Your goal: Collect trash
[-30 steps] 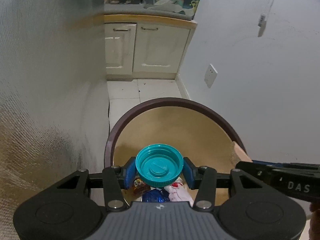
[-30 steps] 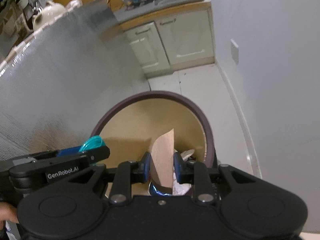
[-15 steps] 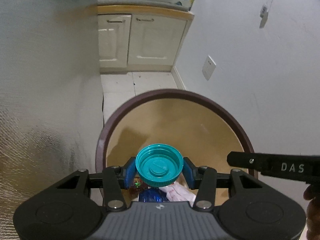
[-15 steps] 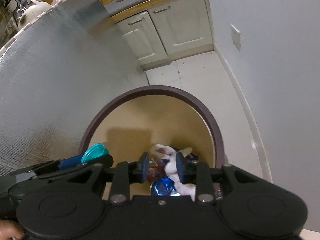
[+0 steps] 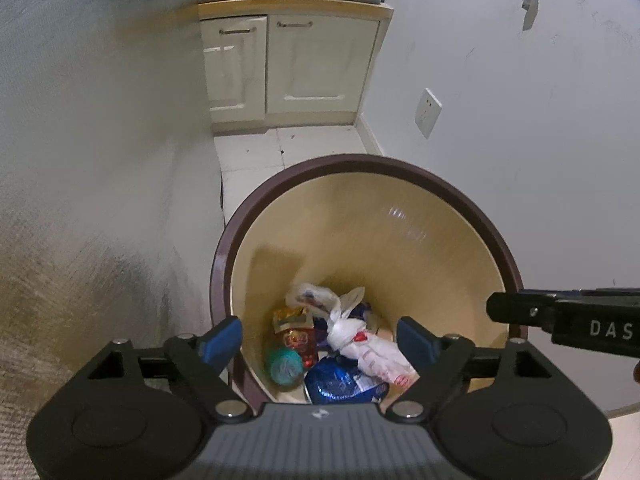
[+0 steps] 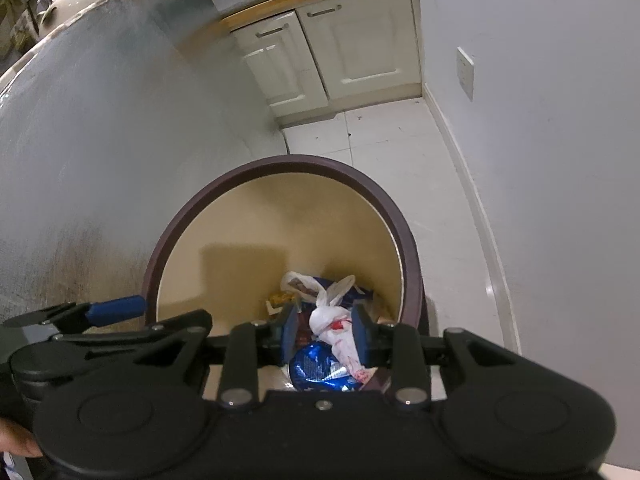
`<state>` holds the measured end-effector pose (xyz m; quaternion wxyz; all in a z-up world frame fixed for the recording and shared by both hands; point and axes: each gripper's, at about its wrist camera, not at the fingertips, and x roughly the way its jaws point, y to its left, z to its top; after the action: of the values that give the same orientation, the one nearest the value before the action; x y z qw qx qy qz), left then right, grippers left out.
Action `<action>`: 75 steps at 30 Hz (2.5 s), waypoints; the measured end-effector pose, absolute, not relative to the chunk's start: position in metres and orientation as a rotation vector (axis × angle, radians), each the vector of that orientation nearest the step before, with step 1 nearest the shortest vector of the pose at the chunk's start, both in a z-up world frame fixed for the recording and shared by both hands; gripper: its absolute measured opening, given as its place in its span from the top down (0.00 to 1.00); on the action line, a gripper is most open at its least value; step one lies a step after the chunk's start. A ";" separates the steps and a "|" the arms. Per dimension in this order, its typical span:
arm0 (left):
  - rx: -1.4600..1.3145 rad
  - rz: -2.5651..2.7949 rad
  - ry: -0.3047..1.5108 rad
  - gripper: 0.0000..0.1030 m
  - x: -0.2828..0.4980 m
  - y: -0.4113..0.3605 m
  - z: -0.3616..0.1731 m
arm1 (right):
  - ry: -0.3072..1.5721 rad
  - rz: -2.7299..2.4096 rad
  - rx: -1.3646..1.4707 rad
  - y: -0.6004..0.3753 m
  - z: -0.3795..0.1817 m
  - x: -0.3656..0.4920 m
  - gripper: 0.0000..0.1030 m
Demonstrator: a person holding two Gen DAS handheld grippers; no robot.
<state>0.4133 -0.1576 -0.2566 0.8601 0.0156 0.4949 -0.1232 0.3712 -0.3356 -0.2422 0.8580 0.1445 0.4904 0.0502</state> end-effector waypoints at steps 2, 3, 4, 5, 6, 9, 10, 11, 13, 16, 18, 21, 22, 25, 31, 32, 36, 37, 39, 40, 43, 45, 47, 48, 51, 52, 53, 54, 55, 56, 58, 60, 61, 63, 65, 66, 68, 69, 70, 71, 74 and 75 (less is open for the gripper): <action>0.032 -0.255 1.046 0.14 0.412 -0.157 -0.255 | 1.028 0.111 0.290 -0.335 -0.241 0.370 0.66; 0.031 -0.254 1.048 0.12 0.410 -0.156 -0.255 | 1.026 0.114 0.282 -0.334 -0.240 0.369 0.66; 0.029 -0.253 1.049 0.10 0.409 -0.156 -0.254 | 1.026 0.117 0.275 -0.334 -0.239 0.367 0.65; 0.028 -0.250 1.051 0.09 0.408 -0.155 -0.253 | 1.025 0.119 0.268 -0.334 -0.238 0.366 0.64; 0.028 -0.247 1.053 0.08 0.407 -0.154 -0.252 | 1.024 0.119 0.261 -0.333 -0.237 0.365 0.63; 0.025 -0.236 1.057 0.05 0.403 -0.150 -0.248 | 1.021 0.116 0.246 -0.332 -0.234 0.361 0.60; 0.024 -0.234 1.058 0.04 0.402 -0.149 -0.247 | 1.020 0.115 0.243 -0.332 -0.233 0.360 0.59; 0.024 -0.232 1.060 0.04 0.401 -0.148 -0.246 | 1.019 0.115 0.238 -0.331 -0.232 0.358 0.57; 0.021 -0.229 1.063 0.02 0.398 -0.146 -0.245 | 1.015 0.114 0.225 -0.331 -0.230 0.355 0.54; 0.016 -0.227 1.065 0.00 0.392 -0.144 -0.241 | 1.008 0.116 0.209 -0.331 -0.227 0.350 0.47; 0.012 -0.226 1.065 0.00 0.388 -0.143 -0.238 | 1.001 0.117 0.201 -0.331 -0.224 0.346 0.39; 0.010 -0.218 1.064 0.00 0.382 -0.141 -0.234 | 0.992 0.111 0.189 -0.331 -0.220 0.340 0.31; 0.011 -0.215 1.063 0.00 0.380 -0.140 -0.232 | 0.988 0.109 0.184 -0.331 -0.219 0.337 0.30; 0.009 -0.210 1.058 0.00 0.372 -0.138 -0.226 | 0.980 0.106 0.177 -0.332 -0.215 0.329 0.29; 0.014 -0.207 1.042 0.00 0.357 -0.133 -0.212 | 0.955 0.082 0.159 -0.334 -0.205 0.310 0.16; 0.015 -0.208 1.039 0.00 0.355 -0.133 -0.210 | 0.951 0.075 0.159 -0.334 -0.203 0.308 0.14; 0.023 -0.207 1.023 0.00 0.343 -0.130 -0.199 | 0.934 0.054 0.148 -0.335 -0.197 0.294 0.02; 0.026 -0.207 1.019 0.00 0.340 -0.130 -0.197 | 0.933 0.049 0.147 -0.335 -0.196 0.291 0.01; 0.027 -0.206 1.014 0.00 0.335 -0.129 -0.193 | 0.931 0.041 0.145 -0.335 -0.193 0.284 0.00; 0.027 -0.207 1.010 0.00 0.331 -0.128 -0.190 | 0.927 0.037 0.143 -0.335 -0.191 0.281 0.00; 0.026 -0.209 1.000 0.00 0.322 -0.127 -0.183 | 0.914 0.026 0.142 -0.335 -0.186 0.271 0.00; 0.022 -0.211 0.991 0.00 0.316 -0.126 -0.179 | 0.905 0.023 0.142 -0.333 -0.181 0.265 0.00; 0.018 -0.215 0.979 0.00 0.310 -0.125 -0.173 | 0.894 0.020 0.138 -0.332 -0.176 0.258 0.00; 0.014 -0.217 0.973 0.00 0.307 -0.124 -0.171 | 0.888 0.018 0.136 -0.332 -0.173 0.255 0.00; 0.008 -0.227 0.947 0.00 0.295 -0.122 -0.159 | 0.862 0.008 0.131 -0.332 -0.163 0.242 0.00; 0.008 -0.232 0.936 0.00 0.291 -0.122 -0.155 | 0.851 0.007 0.130 -0.332 -0.159 0.237 0.00; 0.009 -0.237 0.925 0.00 0.288 -0.121 -0.151 | 0.841 0.008 0.131 -0.332 -0.155 0.232 0.00; 0.009 -0.240 0.916 0.00 0.285 -0.120 -0.147 | 0.830 0.009 0.131 -0.332 -0.151 0.227 0.00; 0.008 -0.243 0.904 0.00 0.281 -0.120 -0.143 | 0.820 0.009 0.131 -0.332 -0.147 0.223 0.00; 0.009 -0.245 0.891 0.00 0.277 -0.119 -0.138 | 0.808 0.007 0.128 -0.331 -0.143 0.218 0.00; 0.011 -0.247 0.868 0.00 0.270 -0.118 -0.130 | 0.785 0.001 0.121 -0.329 -0.135 0.208 0.00; 0.009 -0.251 0.845 0.00 0.262 -0.117 -0.121 | 0.765 0.000 0.119 -0.328 -0.127 0.200 0.00; 0.010 -0.255 0.831 0.00 0.258 -0.116 -0.116 | 0.754 0.000 0.118 -0.327 -0.123 0.196 0.00; 0.012 -0.259 0.805 0.00 0.249 -0.115 -0.108 | 0.732 -0.006 0.111 -0.326 -0.115 0.188 0.00; 0.010 -0.265 0.778 0.00 0.241 -0.113 -0.098 | 0.707 -0.014 0.104 -0.324 -0.107 0.179 0.00; 0.008 -0.269 0.766 0.00 0.237 -0.111 -0.095 | 0.692 -0.015 0.102 -0.323 -0.102 0.175 0.00; 0.006 -0.271 0.740 0.00 0.229 -0.108 -0.086 | 0.666 -0.013 0.099 -0.322 -0.093 0.167 0.00; 0.003 -0.273 0.729 0.00 0.226 -0.107 -0.082 | 0.654 -0.012 0.098 -0.320 -0.089 0.162 0.00; 0.001 -0.274 0.719 0.00 0.222 -0.106 -0.079 | 0.640 -0.012 0.094 -0.319 -0.084 0.158 0.00; -0.002 -0.276 0.707 0.00 0.219 -0.104 -0.075 | 0.629 -0.013 0.090 -0.318 -0.080 0.155 0.00; -0.006 -0.279 0.670 0.00 0.208 -0.097 -0.062 | 0.592 -0.016 0.080 -0.311 -0.067 0.145 0.00; -0.006 -0.281 0.657 0.00 0.205 -0.096 -0.057 | 0.582 -0.016 0.078 -0.310 -0.063 0.143 0.00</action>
<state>0.2052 -0.0957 -0.0574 0.9368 -0.0029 0.3216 -0.1377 0.1434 -0.3102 -0.0629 0.9572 0.0386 0.2868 -0.0078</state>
